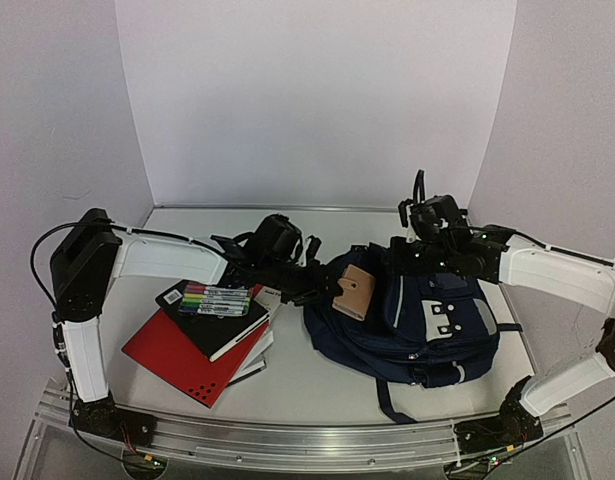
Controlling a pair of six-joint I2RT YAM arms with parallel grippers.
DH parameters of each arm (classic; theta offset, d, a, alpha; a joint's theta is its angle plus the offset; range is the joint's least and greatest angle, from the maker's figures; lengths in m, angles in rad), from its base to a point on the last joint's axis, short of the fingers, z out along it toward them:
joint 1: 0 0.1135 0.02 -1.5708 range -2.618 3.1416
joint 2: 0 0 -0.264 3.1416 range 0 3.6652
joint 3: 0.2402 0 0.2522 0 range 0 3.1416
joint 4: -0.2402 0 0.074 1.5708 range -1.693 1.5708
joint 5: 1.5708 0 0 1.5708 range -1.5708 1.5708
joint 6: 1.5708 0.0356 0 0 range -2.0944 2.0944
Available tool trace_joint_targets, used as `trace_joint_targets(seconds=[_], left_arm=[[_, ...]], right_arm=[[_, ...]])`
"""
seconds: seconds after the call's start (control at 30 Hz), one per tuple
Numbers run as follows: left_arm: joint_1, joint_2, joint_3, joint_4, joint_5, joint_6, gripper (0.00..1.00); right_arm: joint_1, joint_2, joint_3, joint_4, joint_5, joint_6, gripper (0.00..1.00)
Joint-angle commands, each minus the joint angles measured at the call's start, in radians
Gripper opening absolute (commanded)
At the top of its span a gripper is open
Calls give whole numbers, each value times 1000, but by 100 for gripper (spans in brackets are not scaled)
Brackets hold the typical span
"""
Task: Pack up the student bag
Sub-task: Place the personal item in the student bag.
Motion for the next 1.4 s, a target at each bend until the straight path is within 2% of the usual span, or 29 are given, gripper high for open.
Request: trace_joint_targets(seconds=[0.0,0.13,0.3,0.53,0.8,1.37], left_arm=[[-24,-61,12,-26,27,15,40],[-42,-69,8,-41,9,11,33],[-60,-77,4,-9,10,-15,15],[-82,-66,21,107,33,-81,3],[-94,48,95,219,77,-149,0],[-122,291,279,201,197,-212,0]], right_arm=[[-2,-1,50,133,13,-3,0],[-2,-4,51,133,16,-5,0],[-2,2,51,133,13,-3,0],[-2,-6,60,133,-14,10,0],[-2,3,87,142,-39,27,0],[-1,87,157,187,-42,15,0]])
